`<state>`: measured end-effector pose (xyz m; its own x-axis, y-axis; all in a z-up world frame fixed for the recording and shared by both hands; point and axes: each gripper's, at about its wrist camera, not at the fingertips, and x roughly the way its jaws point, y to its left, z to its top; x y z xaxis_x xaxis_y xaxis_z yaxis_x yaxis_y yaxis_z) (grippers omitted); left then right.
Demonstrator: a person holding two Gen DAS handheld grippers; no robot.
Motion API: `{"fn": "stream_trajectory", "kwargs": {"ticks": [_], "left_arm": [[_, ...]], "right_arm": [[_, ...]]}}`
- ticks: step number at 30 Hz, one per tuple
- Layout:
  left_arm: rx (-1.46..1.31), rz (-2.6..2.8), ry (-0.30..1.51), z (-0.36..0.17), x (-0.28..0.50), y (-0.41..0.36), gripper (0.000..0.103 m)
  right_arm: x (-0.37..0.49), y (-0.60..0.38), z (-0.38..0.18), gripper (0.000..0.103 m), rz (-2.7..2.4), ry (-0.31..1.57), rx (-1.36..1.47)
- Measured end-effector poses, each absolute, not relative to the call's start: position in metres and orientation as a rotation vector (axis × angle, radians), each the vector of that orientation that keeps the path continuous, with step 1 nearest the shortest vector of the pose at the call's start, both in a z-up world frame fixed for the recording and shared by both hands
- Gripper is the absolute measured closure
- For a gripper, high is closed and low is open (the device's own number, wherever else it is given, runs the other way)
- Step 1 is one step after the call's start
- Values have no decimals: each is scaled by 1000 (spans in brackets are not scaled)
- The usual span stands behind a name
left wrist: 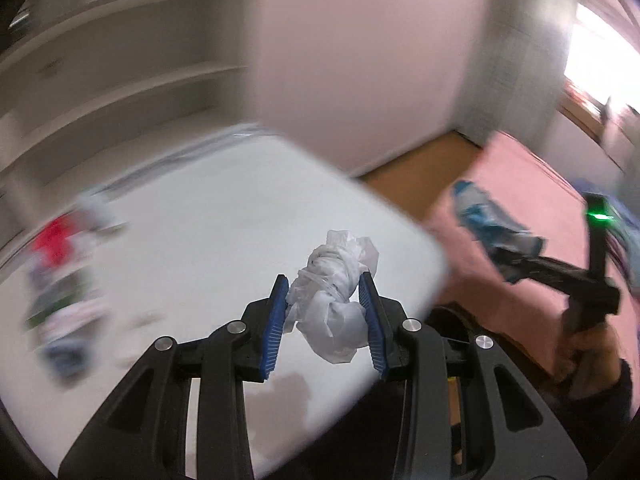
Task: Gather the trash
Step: 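Carry the tissue and wrapper to the bin and open both tools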
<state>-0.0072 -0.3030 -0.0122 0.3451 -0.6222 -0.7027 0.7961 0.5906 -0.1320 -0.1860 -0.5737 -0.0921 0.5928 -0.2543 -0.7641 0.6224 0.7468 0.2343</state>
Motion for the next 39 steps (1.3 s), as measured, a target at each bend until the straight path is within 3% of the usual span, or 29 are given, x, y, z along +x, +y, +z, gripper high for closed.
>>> {"fn": "stream_trajectory", "kwargs": {"ticks": [6, 15, 26, 35, 37, 39], "left_arm": [[347, -1184, 859, -65, -78, -430, 68], [465, -1308, 1047, -205, -116, -562, 67], [500, -1304, 1182, -306, -120, -615, 67], [486, -1334, 1180, -310, -131, -618, 66], [494, -1339, 1173, -306, -134, -618, 59], [498, -1342, 1158, -303, -136, -618, 41]], "right_arm": [[-255, -627, -142, 65, -702, 830, 640], [-306, -679, -211, 65, -840, 949, 781], [-309, -689, -245, 65, -851, 1027, 847], [-309, -688, -245, 65, -849, 1032, 849], [-310, -689, -246, 65, -851, 1031, 852], [-310, -689, -246, 64, -854, 1032, 854]]}}
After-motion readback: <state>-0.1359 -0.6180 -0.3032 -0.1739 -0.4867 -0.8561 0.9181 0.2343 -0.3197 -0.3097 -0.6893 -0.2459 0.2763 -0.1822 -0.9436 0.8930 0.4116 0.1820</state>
